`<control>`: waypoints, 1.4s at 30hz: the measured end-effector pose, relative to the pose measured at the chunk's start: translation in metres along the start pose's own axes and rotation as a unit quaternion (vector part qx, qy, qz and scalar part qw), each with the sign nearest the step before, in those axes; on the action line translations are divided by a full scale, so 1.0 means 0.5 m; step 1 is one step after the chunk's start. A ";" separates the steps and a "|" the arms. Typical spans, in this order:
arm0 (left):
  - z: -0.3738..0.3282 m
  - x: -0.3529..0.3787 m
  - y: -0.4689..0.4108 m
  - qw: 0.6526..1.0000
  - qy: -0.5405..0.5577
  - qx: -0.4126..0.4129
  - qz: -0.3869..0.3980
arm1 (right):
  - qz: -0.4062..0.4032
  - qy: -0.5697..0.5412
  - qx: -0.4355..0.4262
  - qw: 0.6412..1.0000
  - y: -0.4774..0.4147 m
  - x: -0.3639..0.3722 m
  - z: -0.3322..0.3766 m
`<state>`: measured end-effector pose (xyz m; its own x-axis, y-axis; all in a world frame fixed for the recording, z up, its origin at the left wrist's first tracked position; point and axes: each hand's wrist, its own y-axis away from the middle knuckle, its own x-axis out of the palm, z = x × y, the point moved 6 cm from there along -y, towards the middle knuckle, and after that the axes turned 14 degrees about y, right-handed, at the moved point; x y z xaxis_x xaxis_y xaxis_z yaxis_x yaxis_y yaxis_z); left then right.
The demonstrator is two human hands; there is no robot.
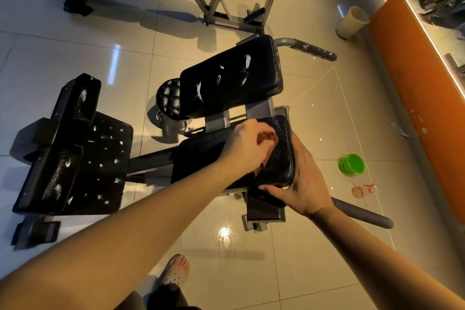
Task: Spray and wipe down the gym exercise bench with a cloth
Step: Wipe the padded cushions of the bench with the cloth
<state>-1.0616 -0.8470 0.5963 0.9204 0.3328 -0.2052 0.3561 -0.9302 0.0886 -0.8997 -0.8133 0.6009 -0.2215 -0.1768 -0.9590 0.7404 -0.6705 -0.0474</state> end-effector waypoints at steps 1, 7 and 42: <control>0.008 -0.001 0.020 0.999 -0.015 0.022 0.018 | 0.000 0.004 -0.002 1.000 0.001 0.000 -0.001; 0.238 -0.197 0.039 0.980 -0.104 -0.145 -0.092 | 0.019 -0.017 -0.017 1.000 -0.017 0.002 -0.014; 0.094 -0.092 -0.029 0.993 -0.056 -0.045 -0.097 | 0.018 -0.029 -0.034 0.999 -0.018 -0.017 -0.005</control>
<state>-1.1169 -0.8559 0.5585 0.8115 0.4795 -0.3340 0.5416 -0.8317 0.1218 -0.9031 -0.8039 0.6091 -0.2291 -0.2436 -0.9424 0.7901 -0.6120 -0.0339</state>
